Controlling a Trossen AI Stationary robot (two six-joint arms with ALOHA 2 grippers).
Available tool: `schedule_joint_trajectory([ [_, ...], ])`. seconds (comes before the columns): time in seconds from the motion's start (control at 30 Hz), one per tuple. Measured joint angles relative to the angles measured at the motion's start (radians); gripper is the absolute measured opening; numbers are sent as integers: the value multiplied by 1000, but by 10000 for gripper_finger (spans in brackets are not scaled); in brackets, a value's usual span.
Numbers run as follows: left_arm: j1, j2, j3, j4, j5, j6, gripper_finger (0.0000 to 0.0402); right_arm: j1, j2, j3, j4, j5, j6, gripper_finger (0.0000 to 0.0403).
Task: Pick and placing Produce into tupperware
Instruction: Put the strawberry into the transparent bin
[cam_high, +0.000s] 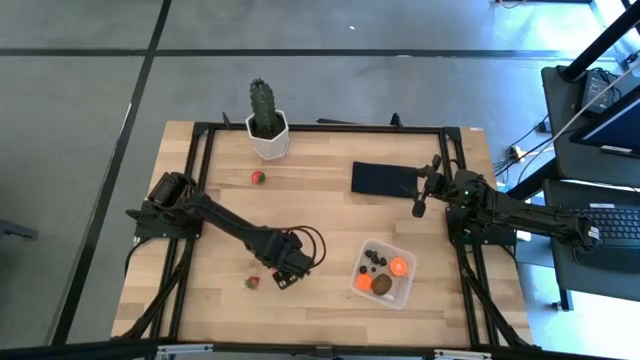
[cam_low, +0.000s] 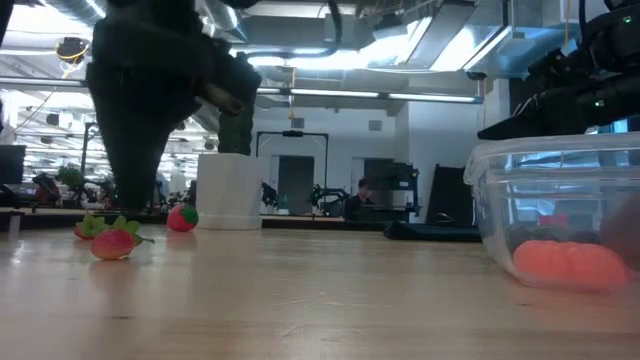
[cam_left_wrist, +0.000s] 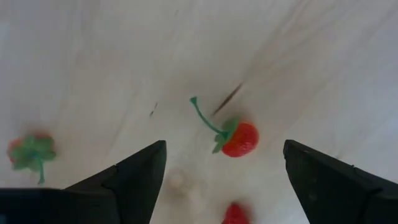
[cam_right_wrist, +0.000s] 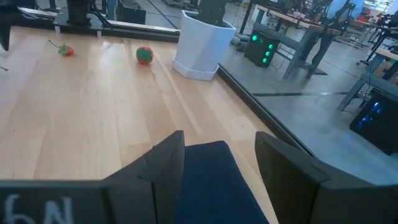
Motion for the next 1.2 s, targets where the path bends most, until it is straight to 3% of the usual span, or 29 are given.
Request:
schedule_joint_trajectory([
  [0.37,-3,1,-120,194,12,-21,306,0,0,0,0,0,3,198],
  [0.53,-3,1,-146,202,58,-33,299,0,0,0,0,0,23,198],
  [1.2,4,-2,-162,217,56,-33,234,0,0,0,0,0,23,198],
])
